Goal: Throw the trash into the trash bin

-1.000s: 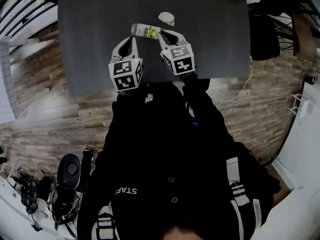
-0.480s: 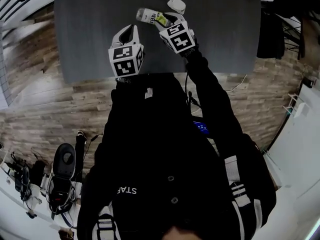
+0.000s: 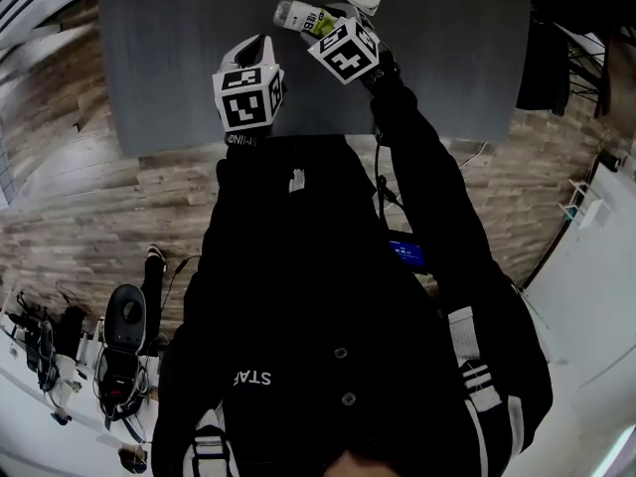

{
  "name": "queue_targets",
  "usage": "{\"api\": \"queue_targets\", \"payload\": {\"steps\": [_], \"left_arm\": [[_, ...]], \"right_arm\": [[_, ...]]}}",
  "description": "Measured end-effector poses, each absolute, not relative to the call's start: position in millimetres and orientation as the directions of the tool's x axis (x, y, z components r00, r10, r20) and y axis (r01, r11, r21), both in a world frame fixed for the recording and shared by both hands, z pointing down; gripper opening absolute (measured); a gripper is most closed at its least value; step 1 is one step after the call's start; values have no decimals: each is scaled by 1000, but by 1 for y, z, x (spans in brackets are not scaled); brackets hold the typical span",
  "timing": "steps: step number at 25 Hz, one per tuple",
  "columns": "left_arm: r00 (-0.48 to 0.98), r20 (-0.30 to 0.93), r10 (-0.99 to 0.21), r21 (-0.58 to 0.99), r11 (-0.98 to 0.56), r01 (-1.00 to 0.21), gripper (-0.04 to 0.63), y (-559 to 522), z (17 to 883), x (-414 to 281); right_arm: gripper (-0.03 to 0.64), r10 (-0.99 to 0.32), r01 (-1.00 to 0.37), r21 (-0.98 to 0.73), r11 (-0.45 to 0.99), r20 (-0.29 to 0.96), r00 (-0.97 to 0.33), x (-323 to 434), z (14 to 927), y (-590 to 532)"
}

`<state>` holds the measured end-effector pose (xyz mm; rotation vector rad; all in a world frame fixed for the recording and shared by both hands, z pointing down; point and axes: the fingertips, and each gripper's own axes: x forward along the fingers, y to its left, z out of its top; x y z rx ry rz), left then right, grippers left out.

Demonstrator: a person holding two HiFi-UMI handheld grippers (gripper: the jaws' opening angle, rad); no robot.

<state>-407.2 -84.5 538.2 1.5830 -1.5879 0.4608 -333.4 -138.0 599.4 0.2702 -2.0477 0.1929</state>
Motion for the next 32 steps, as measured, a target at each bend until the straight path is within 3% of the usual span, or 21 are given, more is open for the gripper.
{"api": "queue_targets", "payload": {"steps": [16, 22, 32], "left_arm": [[126, 780, -613, 297, 185, -937, 0, -67, 560, -425], [114, 776, -620, 285, 184, -941, 0, -61, 555, -430], [150, 757, -636, 289, 121, -949, 0, -61, 541, -414]], "right_arm": [[327, -21, -135, -18, 991, 958, -285, -341, 658, -127], [331, -86, -231, 12, 973, 946, -314, -341, 652, -127], [331, -193, -482, -68, 873, 861, -470, -322, 588, -112]]}}
